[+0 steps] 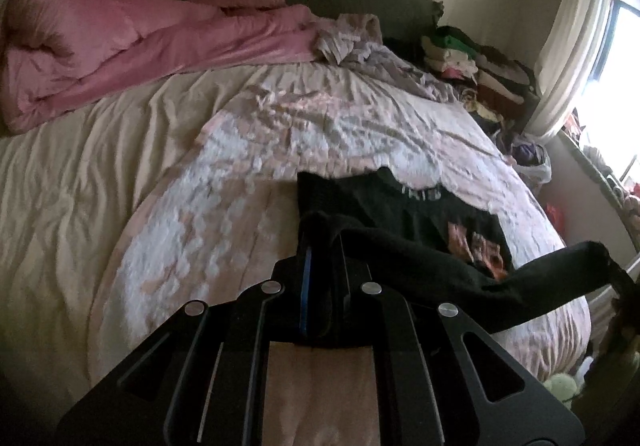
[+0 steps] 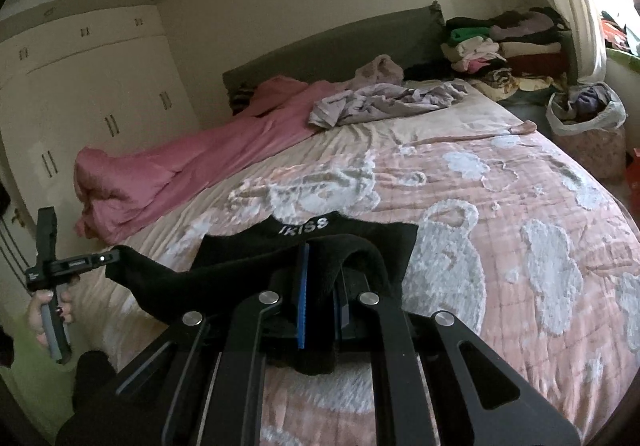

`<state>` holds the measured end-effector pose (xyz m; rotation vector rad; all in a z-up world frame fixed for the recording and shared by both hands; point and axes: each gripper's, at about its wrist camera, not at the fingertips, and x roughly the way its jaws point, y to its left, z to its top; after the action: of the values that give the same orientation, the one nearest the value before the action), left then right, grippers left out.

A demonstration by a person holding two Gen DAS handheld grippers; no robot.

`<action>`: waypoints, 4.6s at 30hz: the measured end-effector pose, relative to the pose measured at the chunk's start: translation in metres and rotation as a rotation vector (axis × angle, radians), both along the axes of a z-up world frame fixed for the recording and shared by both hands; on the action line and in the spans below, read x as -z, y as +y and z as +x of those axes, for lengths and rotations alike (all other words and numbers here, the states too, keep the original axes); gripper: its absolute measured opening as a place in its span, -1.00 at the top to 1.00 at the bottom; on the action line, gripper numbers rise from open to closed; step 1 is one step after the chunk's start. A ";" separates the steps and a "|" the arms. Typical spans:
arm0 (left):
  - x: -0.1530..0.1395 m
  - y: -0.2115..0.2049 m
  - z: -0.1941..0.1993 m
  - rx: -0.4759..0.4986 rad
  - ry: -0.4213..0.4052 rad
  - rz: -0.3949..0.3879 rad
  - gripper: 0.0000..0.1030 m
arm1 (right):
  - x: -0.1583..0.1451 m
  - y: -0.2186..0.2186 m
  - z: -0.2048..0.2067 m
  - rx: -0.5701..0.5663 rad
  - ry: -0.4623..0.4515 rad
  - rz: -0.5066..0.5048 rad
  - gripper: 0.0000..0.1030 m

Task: Fold small clothes

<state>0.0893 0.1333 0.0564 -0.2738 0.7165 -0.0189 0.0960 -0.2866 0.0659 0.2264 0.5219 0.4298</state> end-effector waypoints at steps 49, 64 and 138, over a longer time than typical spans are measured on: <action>0.038 -0.014 0.076 -0.136 -0.055 0.215 0.46 | 0.062 -0.003 0.094 0.216 0.105 -0.123 -0.04; 0.059 -0.098 0.059 0.175 0.005 0.274 0.74 | 0.062 0.091 0.062 -0.156 0.060 -0.281 0.40; 0.087 -0.053 0.173 0.083 0.134 0.377 0.73 | 0.078 0.031 0.158 0.074 0.146 -0.308 0.29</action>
<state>0.2624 0.0800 -0.0306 0.1169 0.8476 0.0563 0.2537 -0.2557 -0.0120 -0.0203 0.7126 0.2570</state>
